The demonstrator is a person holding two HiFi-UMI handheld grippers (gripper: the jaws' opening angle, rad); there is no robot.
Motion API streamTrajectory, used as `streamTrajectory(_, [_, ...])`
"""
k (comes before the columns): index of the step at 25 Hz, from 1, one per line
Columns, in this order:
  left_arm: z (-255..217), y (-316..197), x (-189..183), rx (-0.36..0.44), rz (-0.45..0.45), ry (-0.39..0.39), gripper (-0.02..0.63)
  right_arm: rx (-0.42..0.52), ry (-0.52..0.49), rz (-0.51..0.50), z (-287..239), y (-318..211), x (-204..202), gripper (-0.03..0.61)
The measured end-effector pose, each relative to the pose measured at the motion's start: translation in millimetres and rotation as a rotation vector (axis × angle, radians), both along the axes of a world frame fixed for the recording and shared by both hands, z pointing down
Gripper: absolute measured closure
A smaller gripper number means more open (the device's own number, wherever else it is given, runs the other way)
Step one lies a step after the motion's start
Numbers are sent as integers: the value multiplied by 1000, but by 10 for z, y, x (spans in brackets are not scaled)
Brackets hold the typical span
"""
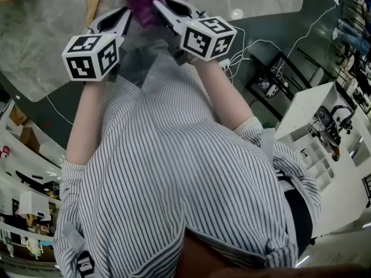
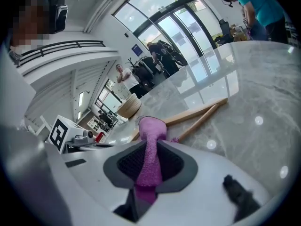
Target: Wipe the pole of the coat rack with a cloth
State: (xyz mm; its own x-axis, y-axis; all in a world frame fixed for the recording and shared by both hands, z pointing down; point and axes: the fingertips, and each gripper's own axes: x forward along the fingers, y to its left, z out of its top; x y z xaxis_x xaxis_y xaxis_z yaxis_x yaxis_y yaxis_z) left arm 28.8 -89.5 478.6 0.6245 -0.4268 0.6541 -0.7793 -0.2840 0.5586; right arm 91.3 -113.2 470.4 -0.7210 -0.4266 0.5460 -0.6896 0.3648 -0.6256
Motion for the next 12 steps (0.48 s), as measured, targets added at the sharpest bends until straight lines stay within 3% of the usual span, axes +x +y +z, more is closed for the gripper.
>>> streamTrajectory(12, [-73,-300,320,19,56,16,594,5,17,61,3,-220,299,511])
